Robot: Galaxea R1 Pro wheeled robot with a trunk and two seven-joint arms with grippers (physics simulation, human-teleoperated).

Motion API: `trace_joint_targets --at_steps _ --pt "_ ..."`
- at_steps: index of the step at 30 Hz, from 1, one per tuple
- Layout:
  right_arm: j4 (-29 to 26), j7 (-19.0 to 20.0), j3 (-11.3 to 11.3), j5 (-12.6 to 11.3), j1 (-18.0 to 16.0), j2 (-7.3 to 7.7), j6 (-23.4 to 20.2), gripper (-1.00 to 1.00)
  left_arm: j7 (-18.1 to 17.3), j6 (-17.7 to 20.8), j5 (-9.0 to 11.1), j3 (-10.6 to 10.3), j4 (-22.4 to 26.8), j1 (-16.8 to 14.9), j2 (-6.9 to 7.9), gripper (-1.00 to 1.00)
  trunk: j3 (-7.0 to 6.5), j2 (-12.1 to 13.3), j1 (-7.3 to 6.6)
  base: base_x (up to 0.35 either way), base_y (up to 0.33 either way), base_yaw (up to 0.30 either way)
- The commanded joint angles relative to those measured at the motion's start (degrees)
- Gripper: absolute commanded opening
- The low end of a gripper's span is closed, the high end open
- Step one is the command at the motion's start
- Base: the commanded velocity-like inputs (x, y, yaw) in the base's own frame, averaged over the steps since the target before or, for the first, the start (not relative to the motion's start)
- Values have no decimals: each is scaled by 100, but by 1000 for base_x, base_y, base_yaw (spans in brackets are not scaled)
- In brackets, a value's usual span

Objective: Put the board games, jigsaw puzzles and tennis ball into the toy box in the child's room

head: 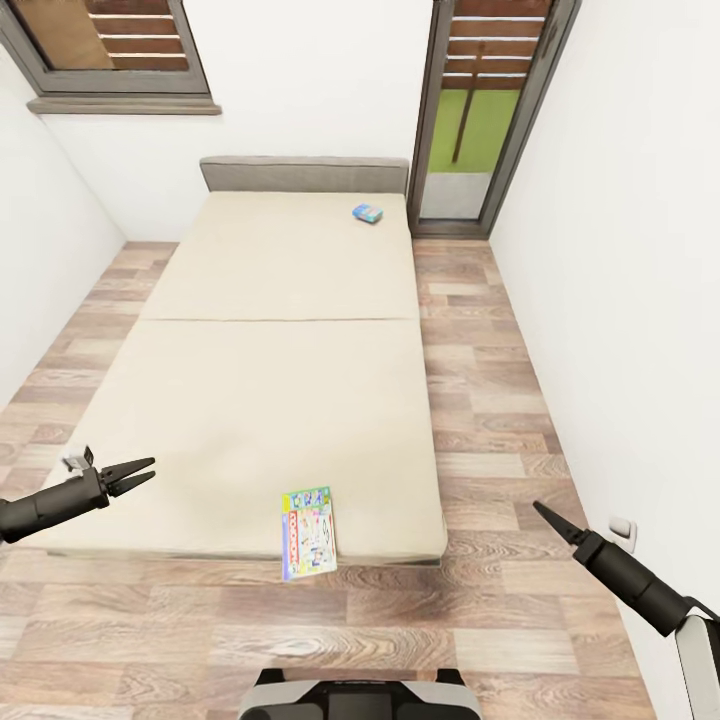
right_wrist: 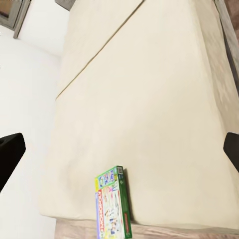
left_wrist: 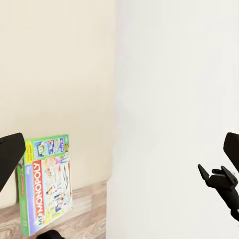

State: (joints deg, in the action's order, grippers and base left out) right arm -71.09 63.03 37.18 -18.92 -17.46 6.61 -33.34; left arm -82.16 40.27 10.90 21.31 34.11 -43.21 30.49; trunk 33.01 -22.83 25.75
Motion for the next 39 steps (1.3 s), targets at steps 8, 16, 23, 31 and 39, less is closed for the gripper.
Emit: trace_joint_targets --at_steps 8,16,23,31,39 --pt "10 15 3 -17 -3 0 -41 100 -19 60 8 -1 -1 -3 1 100 -69 -8 3 0 0 0" --pt "43 20 8 -17 -3 12 -41 100 -14 60 3 -3 -1 -3 1 100 -144 -8 3 0 0 0" --pt "52 6 2 -15 -3 1 -34 100 -13 60 1 -4 -1 -3 1 100 -211 -8 3 0 0 0" --pt "59 -1 0 -14 -3 3 -32 100 -10 60 -2 -4 -1 -3 -4 100 -286 -8 3 0 0 0" --pt "60 -2 0 -15 -3 -8 -32 100 -10 60 0 -4 -1 -3 -8 100 -362 -8 3 0 0 0"
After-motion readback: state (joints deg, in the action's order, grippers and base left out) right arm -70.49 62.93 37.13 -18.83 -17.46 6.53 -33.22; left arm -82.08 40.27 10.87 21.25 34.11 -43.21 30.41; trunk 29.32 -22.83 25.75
